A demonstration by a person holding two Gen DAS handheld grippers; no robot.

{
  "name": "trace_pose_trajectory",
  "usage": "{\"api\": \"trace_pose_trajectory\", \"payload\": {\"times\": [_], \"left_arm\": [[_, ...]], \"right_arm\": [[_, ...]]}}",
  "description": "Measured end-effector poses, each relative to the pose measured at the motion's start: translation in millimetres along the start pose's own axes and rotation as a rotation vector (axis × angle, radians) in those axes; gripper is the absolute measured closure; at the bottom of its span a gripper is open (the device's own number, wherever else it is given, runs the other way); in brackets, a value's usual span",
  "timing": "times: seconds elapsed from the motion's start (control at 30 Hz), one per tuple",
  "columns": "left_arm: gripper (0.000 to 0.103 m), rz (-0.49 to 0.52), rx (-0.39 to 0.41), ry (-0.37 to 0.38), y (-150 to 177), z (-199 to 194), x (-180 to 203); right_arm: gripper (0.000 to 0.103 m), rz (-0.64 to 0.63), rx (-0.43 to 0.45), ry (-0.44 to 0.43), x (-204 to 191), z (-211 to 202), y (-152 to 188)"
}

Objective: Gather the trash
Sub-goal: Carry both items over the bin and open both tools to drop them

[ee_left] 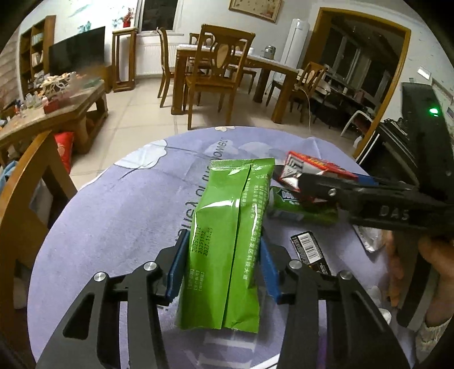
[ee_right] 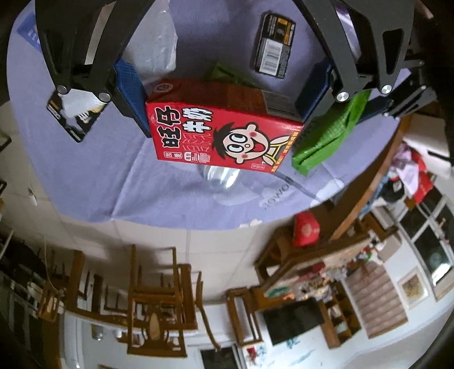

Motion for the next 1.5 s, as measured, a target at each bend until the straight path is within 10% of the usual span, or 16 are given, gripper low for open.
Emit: {"api": "trace_pose_trajectory", "payload": {"times": [0.27,0.57,1.2,1.5], "left_arm": [[0.057,-0.002,0.113,0.06,-5.6,-20.0,11.4],[0.058,0.052,0.174,0.112,0.3,-48.0,70.6],[0.058,0.326,0.143,0.455,3.8,-25.8,371.7],[0.058,0.323,0.067,0.479,9.5,13.7,429.7]], "right_arm": [[0.012,0.05,0.221,-0.105,12.2,-92.9,28.7],[0.012,0.043,0.471,0.019,71.5,-198.5,96.3],[0.012,0.537,0.67,0.216,330.7,-344.2,217.5],[0.012,0.707,0.662,0.292,426.5,-352.1,273.0]]}}
Point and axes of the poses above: each gripper's, at about its wrist camera, not at the fingertips, and z roughly the way its jaws point, x to its right, y to its underside, the point moved 5 cm from there along z, roughly the way its jaws point, and after that the axes turned 8 degrees about -x, right-handed, at the moved point
